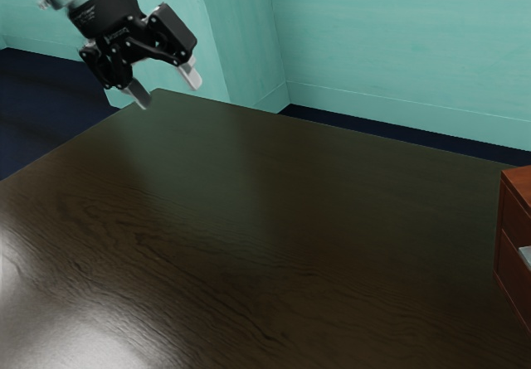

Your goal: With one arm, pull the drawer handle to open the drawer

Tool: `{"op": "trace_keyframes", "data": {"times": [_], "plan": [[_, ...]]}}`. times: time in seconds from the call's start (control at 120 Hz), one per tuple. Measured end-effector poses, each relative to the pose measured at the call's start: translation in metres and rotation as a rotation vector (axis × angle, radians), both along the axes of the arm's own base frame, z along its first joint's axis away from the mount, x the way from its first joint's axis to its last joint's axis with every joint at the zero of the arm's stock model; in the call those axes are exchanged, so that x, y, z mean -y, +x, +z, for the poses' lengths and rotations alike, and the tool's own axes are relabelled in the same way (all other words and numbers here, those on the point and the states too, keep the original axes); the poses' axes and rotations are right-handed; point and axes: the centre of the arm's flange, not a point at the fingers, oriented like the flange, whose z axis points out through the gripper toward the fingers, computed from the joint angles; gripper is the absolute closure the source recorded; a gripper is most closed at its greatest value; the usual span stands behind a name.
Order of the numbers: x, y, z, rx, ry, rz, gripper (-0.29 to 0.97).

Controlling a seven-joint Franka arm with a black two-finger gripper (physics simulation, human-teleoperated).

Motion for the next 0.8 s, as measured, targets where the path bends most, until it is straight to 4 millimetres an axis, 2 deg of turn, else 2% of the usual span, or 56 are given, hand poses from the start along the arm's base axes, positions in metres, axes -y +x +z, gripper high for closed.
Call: {"op": "trace_keyframes", "data": {"times": [0.092, 0.192, 0.283, 0.375, 0.55, 0.675, 0.742, 0.8], "plan": [[0.007, -0.003, -0.013, -0.051, -0.051, 0.060, 0.00], [0.024, -0.036, -0.028, -0.087, -0.110, 0.105, 0.01], [0.040, -0.046, -0.029, -0.087, -0.103, 0.173, 0.01], [0.038, -0.047, -0.028, -0.088, -0.097, 0.262, 0.01], [0.029, -0.040, -0.049, -0.143, -0.102, 0.410, 0.01], [0.024, -0.038, -0.054, -0.169, -0.103, 0.476, 0.01], [0.026, -0.036, -0.058, -0.177, -0.106, 0.500, 0.01], [0.038, -0.025, -0.070, -0.184, -0.101, 0.508, 0.01]]}}
